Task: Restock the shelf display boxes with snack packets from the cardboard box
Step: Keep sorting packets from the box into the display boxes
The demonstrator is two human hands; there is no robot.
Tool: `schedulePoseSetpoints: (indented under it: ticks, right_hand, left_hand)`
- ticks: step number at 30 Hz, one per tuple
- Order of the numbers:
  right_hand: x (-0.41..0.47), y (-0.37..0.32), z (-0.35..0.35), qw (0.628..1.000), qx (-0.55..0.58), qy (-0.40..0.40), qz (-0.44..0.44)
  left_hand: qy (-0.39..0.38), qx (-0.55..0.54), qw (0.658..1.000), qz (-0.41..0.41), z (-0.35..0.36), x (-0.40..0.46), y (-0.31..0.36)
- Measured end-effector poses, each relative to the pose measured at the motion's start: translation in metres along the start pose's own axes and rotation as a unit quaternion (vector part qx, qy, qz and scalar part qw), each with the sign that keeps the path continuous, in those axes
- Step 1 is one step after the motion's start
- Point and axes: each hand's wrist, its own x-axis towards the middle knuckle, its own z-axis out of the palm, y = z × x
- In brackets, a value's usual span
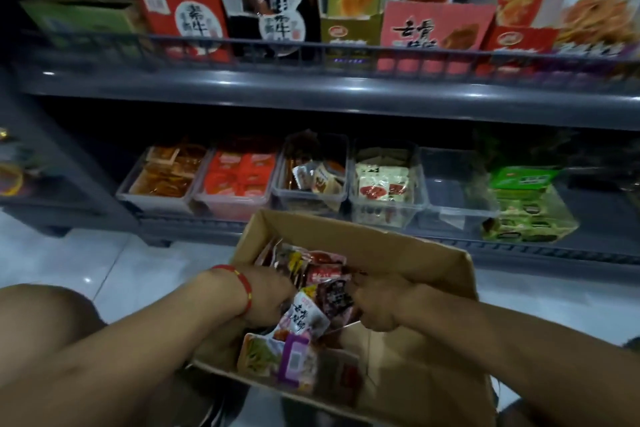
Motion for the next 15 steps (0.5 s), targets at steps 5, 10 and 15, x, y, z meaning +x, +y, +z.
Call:
schedulePoseSetpoints:
  ticks: [5,10,15]
  right_hand:
    - [0.051,0.007,0.033,0.994,-0.054,0.094,-0.003]
    - [0.067,-0.001,0.060,0.994,-0.022,0.093,0.056]
    - [0.070,-0.004,0.074,0.988,-0.033,0.118,0.091]
  left_hand:
    - [0.018,-0.038,0.996,-0.077,0.006,0.002,-0.004]
    - [0.082,-0.171,0.981,-0.053,0.003,0.022,-0.003]
    - [0.095,-0.204,0.973,-0.043,0.009,0.038,-0.005]
